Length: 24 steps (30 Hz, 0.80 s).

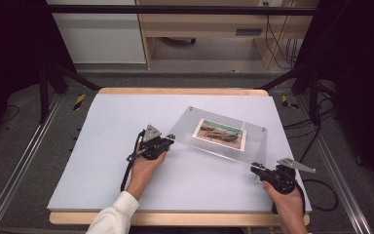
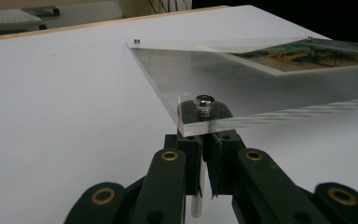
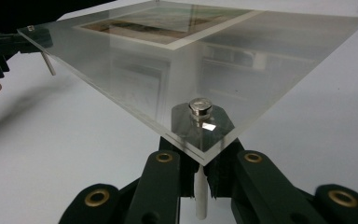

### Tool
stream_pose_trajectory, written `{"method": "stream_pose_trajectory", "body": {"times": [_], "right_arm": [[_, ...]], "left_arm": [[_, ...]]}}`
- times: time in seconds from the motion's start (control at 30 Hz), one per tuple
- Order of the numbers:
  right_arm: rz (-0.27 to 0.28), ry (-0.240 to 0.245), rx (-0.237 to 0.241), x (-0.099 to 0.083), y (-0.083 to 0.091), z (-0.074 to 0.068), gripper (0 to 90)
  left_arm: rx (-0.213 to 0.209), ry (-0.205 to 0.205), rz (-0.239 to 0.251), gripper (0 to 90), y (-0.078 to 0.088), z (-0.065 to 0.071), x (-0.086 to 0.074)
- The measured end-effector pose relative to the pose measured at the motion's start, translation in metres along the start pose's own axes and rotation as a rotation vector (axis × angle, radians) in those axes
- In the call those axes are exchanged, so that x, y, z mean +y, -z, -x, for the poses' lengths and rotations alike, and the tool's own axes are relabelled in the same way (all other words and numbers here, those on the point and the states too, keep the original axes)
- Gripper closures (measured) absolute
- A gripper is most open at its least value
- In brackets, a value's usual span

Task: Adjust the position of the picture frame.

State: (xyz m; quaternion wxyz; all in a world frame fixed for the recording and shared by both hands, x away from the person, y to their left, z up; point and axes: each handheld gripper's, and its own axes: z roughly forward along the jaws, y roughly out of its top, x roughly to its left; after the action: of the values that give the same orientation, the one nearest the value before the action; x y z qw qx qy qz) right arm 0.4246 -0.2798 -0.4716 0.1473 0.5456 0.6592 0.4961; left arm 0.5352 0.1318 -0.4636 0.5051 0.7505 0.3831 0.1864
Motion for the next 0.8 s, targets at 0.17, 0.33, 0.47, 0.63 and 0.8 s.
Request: {"method": "stream_pose_trajectory", "body": {"times": [0.17, 0.33, 0.47, 0.63, 0.8], "right_arm": [[0.031, 0.020, -0.007, 0.0015, 0.0011, -0.0013, 82.1], [0.038, 0.034, -0.018, 0.0029, 0.0003, -0.0024, 83.9], [0.043, 0.037, -0.017, 0.0034, 0.0002, -0.0021, 83.8], [0.056, 0.038, -0.021, 0.0048, 0.0010, -0.0029, 84.2], [0.071, 0.037, -0.023, 0.0058, 0.0010, -0.0024, 81.5]], "left_arm": [[0.005, -0.001, -0.006, 84.3, 0.0004, 0.0008, 0.0031], [-0.001, -0.004, -0.007, 84.3, 0.0005, 0.0001, 0.0041], [-0.002, -0.007, -0.008, 84.3, 0.0005, 0.0000, 0.0050], [-0.011, 0.006, -0.001, 83.4, 0.0002, -0.0015, 0.0073], [-0.012, -0.001, -0.002, 84.0, -0.0005, -0.0014, 0.0101]]}}
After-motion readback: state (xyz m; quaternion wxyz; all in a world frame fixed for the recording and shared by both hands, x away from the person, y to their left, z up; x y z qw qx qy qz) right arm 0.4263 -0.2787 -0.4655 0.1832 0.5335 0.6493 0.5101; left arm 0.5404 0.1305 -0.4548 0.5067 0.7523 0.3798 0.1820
